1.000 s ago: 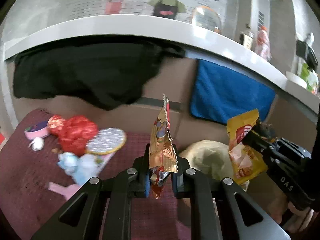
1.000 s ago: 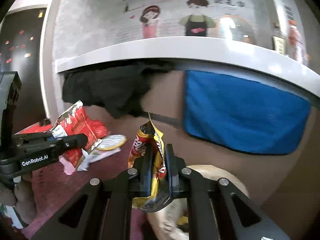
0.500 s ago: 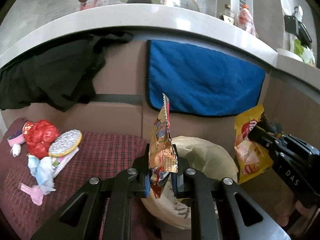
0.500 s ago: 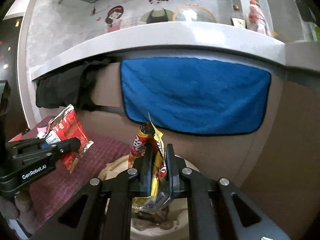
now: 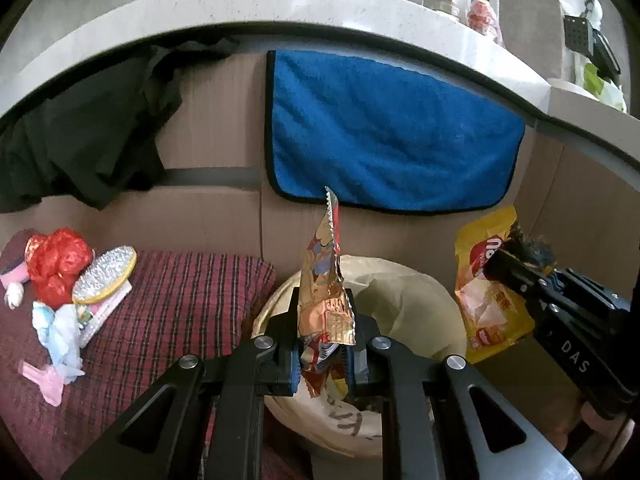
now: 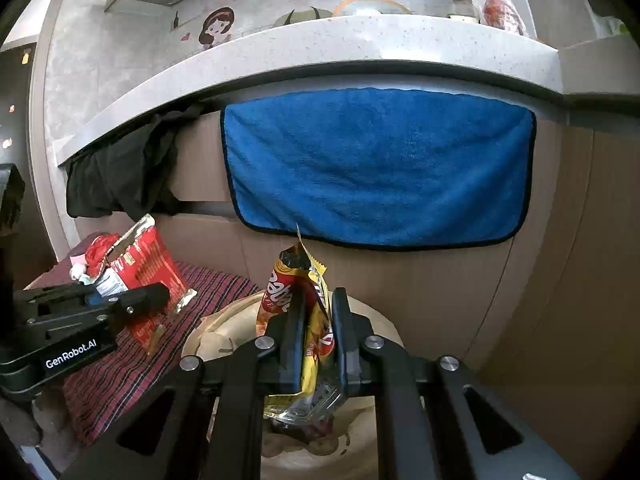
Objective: Collect trash
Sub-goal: 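Open the left tool over the bin while the right tool releases the yellow snack bag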
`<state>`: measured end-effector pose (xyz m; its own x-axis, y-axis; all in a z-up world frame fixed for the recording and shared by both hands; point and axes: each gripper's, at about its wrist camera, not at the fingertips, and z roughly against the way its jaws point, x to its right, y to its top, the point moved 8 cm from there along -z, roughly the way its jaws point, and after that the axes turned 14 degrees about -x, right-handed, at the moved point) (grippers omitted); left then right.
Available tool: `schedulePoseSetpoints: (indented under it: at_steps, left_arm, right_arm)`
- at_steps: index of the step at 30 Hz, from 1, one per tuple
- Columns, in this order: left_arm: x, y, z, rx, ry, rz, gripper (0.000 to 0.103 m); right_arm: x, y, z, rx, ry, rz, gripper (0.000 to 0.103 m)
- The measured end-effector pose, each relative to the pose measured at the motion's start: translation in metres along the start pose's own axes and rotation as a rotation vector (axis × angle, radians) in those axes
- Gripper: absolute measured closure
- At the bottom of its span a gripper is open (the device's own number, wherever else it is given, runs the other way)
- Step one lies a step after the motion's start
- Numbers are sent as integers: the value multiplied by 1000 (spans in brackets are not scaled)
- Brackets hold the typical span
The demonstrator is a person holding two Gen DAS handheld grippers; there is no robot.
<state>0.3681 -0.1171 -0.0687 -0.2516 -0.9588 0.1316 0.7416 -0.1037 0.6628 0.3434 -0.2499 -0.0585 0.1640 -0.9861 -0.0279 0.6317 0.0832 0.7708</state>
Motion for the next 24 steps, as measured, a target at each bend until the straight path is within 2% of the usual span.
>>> schedulePoseSetpoints:
  at_steps: [24]
  left_arm:
    - [1,1,-25,-47,-87,7,87]
  right_arm:
    - [10,0,-15,-5,22,-35,91]
